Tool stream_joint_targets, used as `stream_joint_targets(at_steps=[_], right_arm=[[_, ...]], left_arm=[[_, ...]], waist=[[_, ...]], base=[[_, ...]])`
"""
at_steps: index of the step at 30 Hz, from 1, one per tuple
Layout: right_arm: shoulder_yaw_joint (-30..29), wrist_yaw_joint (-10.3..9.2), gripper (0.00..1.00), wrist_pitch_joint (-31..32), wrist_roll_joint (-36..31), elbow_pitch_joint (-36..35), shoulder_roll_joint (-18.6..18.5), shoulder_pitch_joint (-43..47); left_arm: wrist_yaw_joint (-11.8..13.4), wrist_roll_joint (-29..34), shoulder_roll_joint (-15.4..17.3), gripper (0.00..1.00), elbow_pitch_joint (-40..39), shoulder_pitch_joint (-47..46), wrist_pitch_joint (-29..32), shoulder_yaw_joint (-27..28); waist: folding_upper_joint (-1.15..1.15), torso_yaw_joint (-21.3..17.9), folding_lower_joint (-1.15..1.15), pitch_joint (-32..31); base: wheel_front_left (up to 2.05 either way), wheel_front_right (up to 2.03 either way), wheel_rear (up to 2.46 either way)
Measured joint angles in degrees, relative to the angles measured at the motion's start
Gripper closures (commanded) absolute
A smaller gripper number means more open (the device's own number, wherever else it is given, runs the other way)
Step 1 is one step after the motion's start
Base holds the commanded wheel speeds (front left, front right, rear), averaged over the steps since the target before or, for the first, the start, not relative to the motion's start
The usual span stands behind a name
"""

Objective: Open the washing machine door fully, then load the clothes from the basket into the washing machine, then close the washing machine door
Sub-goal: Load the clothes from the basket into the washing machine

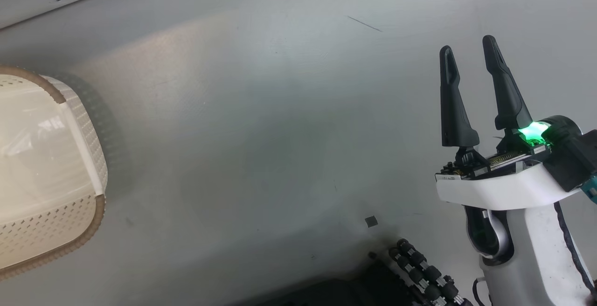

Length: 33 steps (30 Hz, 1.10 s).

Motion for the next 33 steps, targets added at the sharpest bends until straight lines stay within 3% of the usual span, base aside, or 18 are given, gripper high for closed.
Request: stream_joint_targets(at_steps=[3,4,5,6,21,33], right_arm=[[-0.32,-0.25,0.0,0.0,-0.01,0.51,0.0,-0.16],[-0.34,-0.25,0.0,-0.01,-0.02,0.65,-0.01,-0.16],[-0.34,-0.25,0.0,0.0,-0.03,0.75,-0.01,-0.16],[-0.34,-0.25,0.0,0.0,-0.1,0.85,-0.01,-0.18],[-1.99,-0.26,0.0,0.0,-0.57,2.16,-0.04,-0.9],[-3.21,-0.24,0.0,-0.01,-1.48,3.86,-0.07,-0.82]], left_arm=[[0.31,-0.62,-1.7,1.0,2.64,1.63,0.45,0.07],[0.31,-0.8,-2.12,0.92,3.12,2.07,0.43,0.09],[0.32,-1.0,-2.38,0.15,3.43,2.31,0.42,0.18],[0.31,-1.31,-2.53,0.0,3.98,2.31,0.43,0.25],[-0.3,-1.22,-3.47,0.0,8.45,6.56,-3.99,-0.77],[-0.88,-0.45,-5.6,0.0,9.83,17.05,-12.58,-2.33]], waist=[[0.0,0.5,0.0,-0.33],[0.0,0.66,0.0,-0.5],[0.0,0.81,0.0,-0.7],[0.0,0.95,0.0,-0.94],[0.0,3.35,0.0,-5.66],[0.0,6.45,0.0,-10.39]], base=[[0.0,0.0,0.0],[0.0,0.0,0.0],[0.0,0.0,0.0],[0.0,0.0,0.0],[0.0,0.0,0.0],[0.0,0.0,0.0]])
